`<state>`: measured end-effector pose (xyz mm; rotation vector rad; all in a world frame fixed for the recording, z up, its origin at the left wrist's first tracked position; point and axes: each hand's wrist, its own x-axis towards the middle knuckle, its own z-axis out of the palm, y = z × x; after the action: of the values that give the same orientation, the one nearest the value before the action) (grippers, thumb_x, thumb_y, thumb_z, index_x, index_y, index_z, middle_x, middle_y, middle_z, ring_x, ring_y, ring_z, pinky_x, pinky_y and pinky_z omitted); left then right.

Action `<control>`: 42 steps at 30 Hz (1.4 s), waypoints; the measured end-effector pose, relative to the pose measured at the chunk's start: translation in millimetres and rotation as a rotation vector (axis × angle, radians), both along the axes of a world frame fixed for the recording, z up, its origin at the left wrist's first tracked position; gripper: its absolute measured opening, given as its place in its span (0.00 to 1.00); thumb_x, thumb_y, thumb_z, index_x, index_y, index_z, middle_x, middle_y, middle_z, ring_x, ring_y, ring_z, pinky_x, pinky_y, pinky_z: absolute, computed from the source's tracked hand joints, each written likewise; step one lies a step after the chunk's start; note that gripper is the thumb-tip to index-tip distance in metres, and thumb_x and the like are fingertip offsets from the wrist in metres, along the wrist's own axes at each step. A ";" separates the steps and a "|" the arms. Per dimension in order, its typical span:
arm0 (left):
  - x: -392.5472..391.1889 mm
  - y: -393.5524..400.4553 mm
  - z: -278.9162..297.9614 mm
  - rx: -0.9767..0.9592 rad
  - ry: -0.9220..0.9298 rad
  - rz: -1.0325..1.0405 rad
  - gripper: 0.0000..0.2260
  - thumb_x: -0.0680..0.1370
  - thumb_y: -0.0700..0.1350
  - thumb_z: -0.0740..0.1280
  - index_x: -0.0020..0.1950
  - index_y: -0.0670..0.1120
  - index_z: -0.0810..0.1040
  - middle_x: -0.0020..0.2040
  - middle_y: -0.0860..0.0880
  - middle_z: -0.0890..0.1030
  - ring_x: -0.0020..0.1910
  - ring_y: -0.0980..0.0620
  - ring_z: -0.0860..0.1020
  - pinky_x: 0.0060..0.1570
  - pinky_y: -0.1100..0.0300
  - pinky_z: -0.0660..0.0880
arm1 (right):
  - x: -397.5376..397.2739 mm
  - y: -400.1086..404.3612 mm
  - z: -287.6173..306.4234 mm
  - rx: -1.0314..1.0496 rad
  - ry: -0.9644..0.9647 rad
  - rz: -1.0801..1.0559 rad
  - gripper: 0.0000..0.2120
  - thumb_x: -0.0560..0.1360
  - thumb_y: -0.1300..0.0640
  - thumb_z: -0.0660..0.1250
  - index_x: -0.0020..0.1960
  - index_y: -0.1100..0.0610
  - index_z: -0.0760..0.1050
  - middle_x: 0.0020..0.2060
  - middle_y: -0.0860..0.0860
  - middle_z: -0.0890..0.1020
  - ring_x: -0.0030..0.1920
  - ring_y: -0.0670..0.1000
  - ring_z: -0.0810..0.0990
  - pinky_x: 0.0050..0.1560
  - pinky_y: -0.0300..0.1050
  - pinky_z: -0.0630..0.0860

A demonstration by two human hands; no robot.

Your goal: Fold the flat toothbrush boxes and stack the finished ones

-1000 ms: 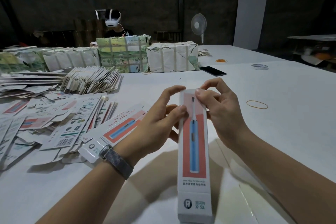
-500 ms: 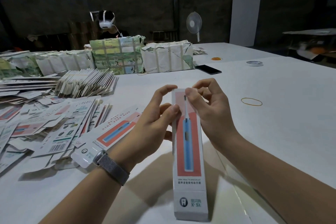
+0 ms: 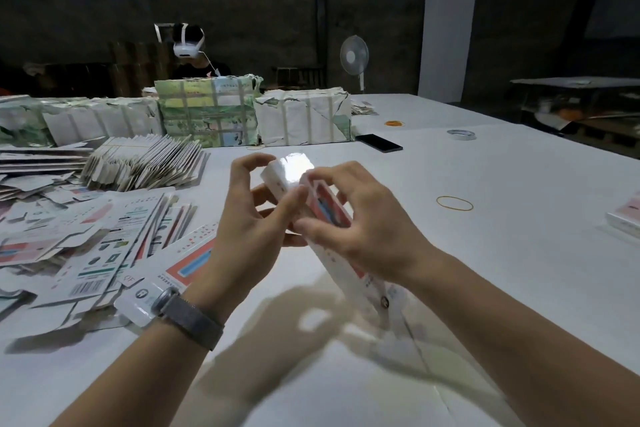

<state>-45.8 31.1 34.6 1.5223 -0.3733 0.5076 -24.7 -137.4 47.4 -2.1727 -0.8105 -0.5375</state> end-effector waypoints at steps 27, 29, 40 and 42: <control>68.2 26.2 -63.9 0.469 0.419 0.031 0.21 0.82 0.34 0.64 0.45 0.62 0.82 0.37 0.42 0.82 0.32 0.39 0.82 0.33 0.41 0.82 | -3.6 -399.1 -23.2 -0.755 0.264 -1.153 0.19 0.75 0.46 0.66 0.66 0.43 0.73 0.66 0.48 0.71 0.67 0.55 0.67 0.63 0.51 0.68; 60.5 28.6 -52.0 0.477 0.447 0.010 0.20 0.82 0.34 0.64 0.46 0.61 0.83 0.36 0.43 0.83 0.33 0.39 0.83 0.30 0.44 0.82 | 3.5 -377.0 -27.1 -0.691 0.200 -1.073 0.19 0.76 0.45 0.65 0.66 0.44 0.73 0.68 0.47 0.69 0.68 0.53 0.65 0.65 0.51 0.66; 15.4 13.6 -19.9 0.892 0.122 0.134 0.13 0.78 0.43 0.71 0.46 0.63 0.78 0.38 0.57 0.83 0.36 0.58 0.81 0.35 0.58 0.75 | 18.4 -119.5 -8.1 -0.276 0.166 -0.385 0.12 0.77 0.47 0.65 0.60 0.46 0.77 0.60 0.45 0.76 0.62 0.49 0.73 0.63 0.50 0.71; 11.9 16.9 -14.7 1.056 0.169 0.181 0.12 0.78 0.46 0.70 0.49 0.64 0.74 0.44 0.56 0.81 0.45 0.57 0.79 0.46 0.54 0.73 | 16.8 -69.3 -11.4 -0.234 0.184 -0.259 0.12 0.77 0.47 0.65 0.59 0.46 0.78 0.58 0.44 0.77 0.60 0.48 0.73 0.63 0.50 0.71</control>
<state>-33.9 48.1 19.9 2.6187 -0.3918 0.3131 -7.9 -206.7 35.9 -2.5201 -0.5156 -0.3752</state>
